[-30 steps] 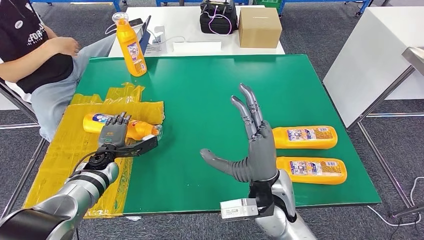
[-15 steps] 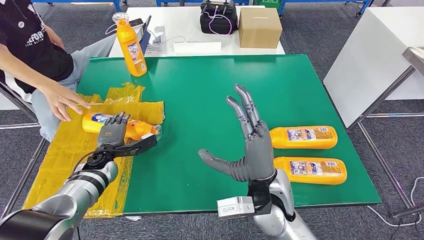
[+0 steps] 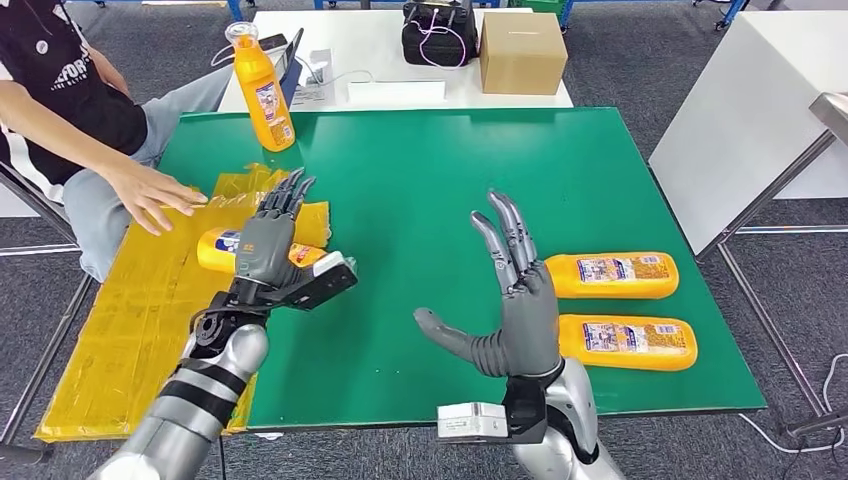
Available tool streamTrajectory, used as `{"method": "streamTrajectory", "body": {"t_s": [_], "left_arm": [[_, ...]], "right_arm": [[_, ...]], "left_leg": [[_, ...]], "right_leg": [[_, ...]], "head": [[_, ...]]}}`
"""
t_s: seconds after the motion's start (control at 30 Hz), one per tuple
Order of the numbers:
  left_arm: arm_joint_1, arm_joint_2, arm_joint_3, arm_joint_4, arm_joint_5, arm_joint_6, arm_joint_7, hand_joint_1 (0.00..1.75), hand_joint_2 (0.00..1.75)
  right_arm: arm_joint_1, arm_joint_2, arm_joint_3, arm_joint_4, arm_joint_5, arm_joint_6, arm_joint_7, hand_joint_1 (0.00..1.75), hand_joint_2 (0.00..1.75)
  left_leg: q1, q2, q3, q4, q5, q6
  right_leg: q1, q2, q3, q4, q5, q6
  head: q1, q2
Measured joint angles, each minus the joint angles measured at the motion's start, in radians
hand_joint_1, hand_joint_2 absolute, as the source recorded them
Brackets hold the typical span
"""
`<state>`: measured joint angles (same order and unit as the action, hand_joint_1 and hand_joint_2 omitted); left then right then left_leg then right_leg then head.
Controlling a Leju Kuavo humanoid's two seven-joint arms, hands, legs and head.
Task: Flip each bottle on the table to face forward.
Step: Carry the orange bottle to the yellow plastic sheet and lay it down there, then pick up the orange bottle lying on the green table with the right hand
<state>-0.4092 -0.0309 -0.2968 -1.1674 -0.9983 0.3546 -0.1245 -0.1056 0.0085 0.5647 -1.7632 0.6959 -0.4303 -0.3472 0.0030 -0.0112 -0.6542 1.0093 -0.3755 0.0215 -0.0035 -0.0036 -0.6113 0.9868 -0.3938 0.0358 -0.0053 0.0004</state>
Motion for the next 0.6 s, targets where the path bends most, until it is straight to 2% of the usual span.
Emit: {"method": "streamTrajectory", "body": {"t_s": [0.1, 0.27, 0.43, 0.6], "left_arm": [[0.082, 0.0, -0.048, -0.169, 0.1, -0.042, -0.027, 0.0, 1.75], [0.186, 0.001, -0.1, -0.346, 0.237, -0.101, -0.072, 0.0, 1.75], [0.257, 0.001, -0.123, -0.449, 0.25, -0.1, -0.085, 0.0, 1.75], [0.281, 0.002, -0.128, -0.49, 0.252, -0.1, -0.086, 0.0, 1.75]], "right_arm": [[0.027, -0.004, -0.025, -0.007, 0.032, -0.005, 0.011, 0.0, 1.75], [0.063, -0.016, -0.073, -0.016, 0.073, -0.004, 0.036, 0.0, 1.75], [0.08, -0.033, -0.121, -0.017, 0.116, -0.001, 0.065, 0.0, 1.75], [0.083, -0.041, -0.141, -0.017, 0.12, 0.001, 0.07, 0.0, 1.75]], "left_leg": [[0.0, 0.0, -0.001, 0.0, -0.001, 0.0], [0.0, 0.0, -0.001, 0.0, -0.001, -0.001], [0.0, 0.0, -0.001, 0.0, -0.001, 0.0], [0.0, 0.0, -0.001, 0.0, 0.0, 0.0]], "right_leg": [[0.0, 0.0, -0.001, 0.0, 0.0, 0.0], [0.0, 0.0, -0.001, 0.0, 0.0, 0.0], [0.0, 0.0, -0.001, 0.0, 0.0, 0.0], [0.0, 0.0, -0.001, 0.0, 0.0, 0.0]], "head": [[0.0, 0.0], [0.0, 0.0], [0.0, 0.0], [0.0, 0.0]]}}
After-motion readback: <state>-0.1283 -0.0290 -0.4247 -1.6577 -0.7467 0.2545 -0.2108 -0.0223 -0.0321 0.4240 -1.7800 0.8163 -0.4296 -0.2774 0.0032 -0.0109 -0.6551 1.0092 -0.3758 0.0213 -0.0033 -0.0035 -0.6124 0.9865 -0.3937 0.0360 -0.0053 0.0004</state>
